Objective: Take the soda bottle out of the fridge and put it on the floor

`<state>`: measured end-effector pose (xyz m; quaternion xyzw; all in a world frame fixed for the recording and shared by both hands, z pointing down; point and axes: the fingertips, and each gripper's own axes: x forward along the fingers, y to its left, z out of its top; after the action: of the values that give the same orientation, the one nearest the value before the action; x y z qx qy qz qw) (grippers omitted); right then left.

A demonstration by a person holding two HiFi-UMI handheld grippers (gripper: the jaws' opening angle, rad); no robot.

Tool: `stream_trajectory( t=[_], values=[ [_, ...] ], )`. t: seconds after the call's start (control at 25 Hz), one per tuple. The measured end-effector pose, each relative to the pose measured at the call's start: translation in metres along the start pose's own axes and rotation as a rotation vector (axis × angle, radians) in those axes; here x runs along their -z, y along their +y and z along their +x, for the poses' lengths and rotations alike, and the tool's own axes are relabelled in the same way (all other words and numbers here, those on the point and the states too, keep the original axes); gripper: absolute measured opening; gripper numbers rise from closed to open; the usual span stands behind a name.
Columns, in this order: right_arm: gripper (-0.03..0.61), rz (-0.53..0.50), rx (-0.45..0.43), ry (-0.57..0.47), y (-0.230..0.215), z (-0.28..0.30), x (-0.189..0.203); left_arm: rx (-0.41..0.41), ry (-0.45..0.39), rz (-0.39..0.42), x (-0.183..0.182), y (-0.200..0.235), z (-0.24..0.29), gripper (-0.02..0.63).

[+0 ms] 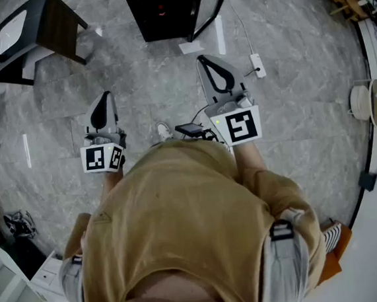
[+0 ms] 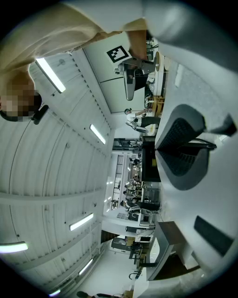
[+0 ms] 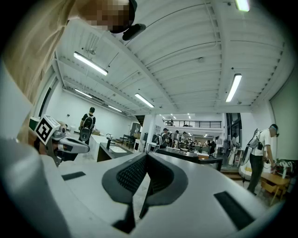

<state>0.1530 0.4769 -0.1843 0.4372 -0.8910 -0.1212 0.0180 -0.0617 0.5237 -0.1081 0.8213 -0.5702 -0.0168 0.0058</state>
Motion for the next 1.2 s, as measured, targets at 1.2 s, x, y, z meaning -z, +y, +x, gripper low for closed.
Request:
stream_trajectory(
  t=[1.2],
  values=[
    [0.002, 0.003, 0.114, 0.076, 0.039, 0.042, 0.004, 0.132, 0.004, -0.069, 0.03, 0.065, 0.021, 0.002]
  ],
)
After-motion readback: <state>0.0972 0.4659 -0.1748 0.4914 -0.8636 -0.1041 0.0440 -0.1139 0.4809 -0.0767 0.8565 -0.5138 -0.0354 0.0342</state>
